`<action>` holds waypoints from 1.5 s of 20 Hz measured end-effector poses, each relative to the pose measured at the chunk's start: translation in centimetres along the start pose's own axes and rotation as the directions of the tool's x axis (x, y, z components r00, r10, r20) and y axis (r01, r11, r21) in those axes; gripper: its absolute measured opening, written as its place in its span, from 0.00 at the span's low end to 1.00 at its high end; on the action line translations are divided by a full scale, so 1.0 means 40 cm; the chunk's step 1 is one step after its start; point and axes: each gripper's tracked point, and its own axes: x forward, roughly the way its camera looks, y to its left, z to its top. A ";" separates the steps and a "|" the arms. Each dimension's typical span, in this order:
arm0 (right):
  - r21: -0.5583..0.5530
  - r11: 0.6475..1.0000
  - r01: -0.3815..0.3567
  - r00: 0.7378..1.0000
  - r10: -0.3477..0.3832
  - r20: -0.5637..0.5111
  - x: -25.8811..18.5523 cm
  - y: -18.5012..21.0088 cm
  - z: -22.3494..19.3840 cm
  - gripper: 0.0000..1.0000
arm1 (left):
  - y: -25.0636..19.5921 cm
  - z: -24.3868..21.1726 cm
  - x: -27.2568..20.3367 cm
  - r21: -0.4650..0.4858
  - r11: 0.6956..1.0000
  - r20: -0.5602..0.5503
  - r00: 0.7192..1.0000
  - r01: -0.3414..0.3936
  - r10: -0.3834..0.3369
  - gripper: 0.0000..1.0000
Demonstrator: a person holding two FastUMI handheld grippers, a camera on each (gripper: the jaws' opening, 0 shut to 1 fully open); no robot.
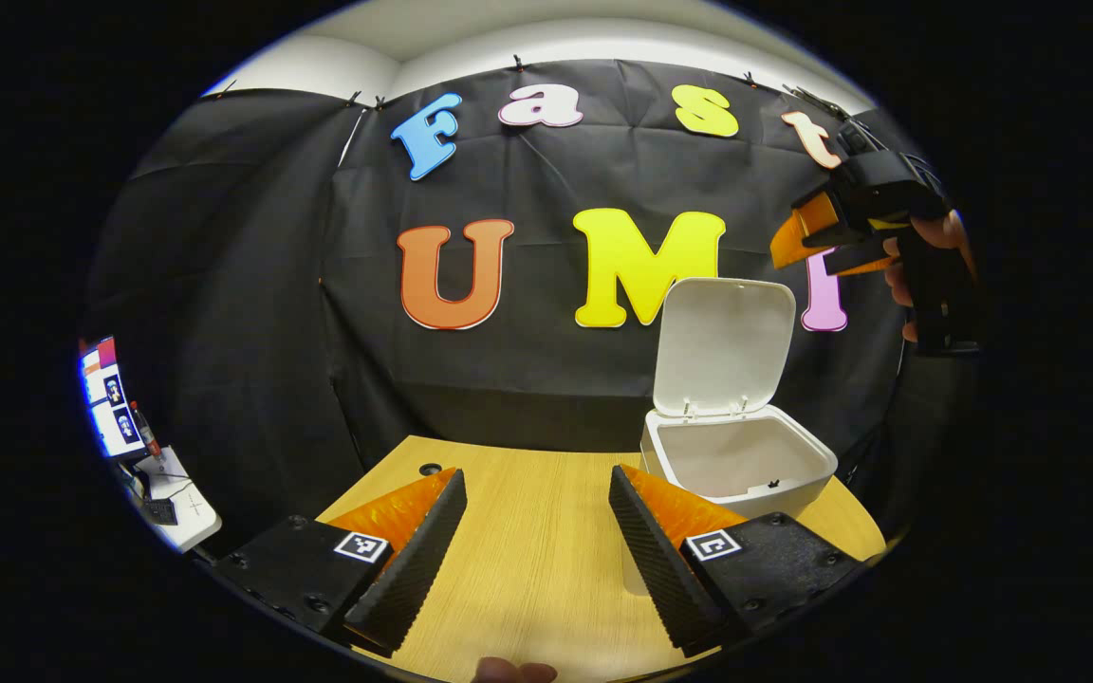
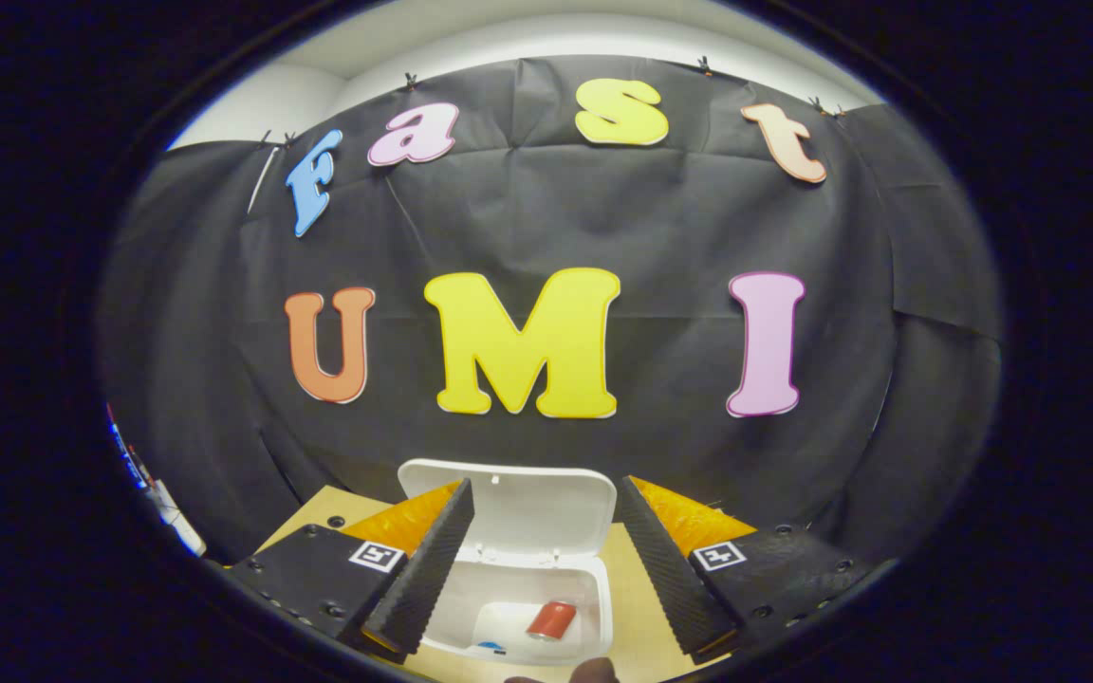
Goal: Press the lid of the desktop garbage bin to open it, pick up the crumpled paper on the desktop and throw it into the bin, then pick up the pop can on the desktop and drop it into the bin, and finally close the garbage bin lid.
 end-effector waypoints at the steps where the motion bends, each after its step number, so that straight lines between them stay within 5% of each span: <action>1: -0.009 1.000 -0.008 1.000 0.008 0.011 0.012 0.017 0.017 0.94 | 0.004 0.008 -0.001 0.004 1.000 0.007 1.000 -0.002 0.002 0.98; 6: -0.028 0.999 -0.021 0.999 0.022 0.027 0.096 0.076 0.070 0.94 | 0.054 0.056 0.007 0.000 0.999 0.046 0.998 -0.043 0.043 0.98; 17: -0.052 0.999 -0.009 0.999 0.007 -0.049 0.221 0.096 0.019 0.94 | 0.114 0.068 -0.014 -0.004 0.992 0.053 0.991 -0.123 0.123 0.98; 30: -0.029 0.999 0.015 0.995 -0.018 -0.096 0.229 0.093 -0.049 0.95 | 0.072 0.068 -0.025 0.011 0.998 0.038 0.997 -0.062 0.061 0.98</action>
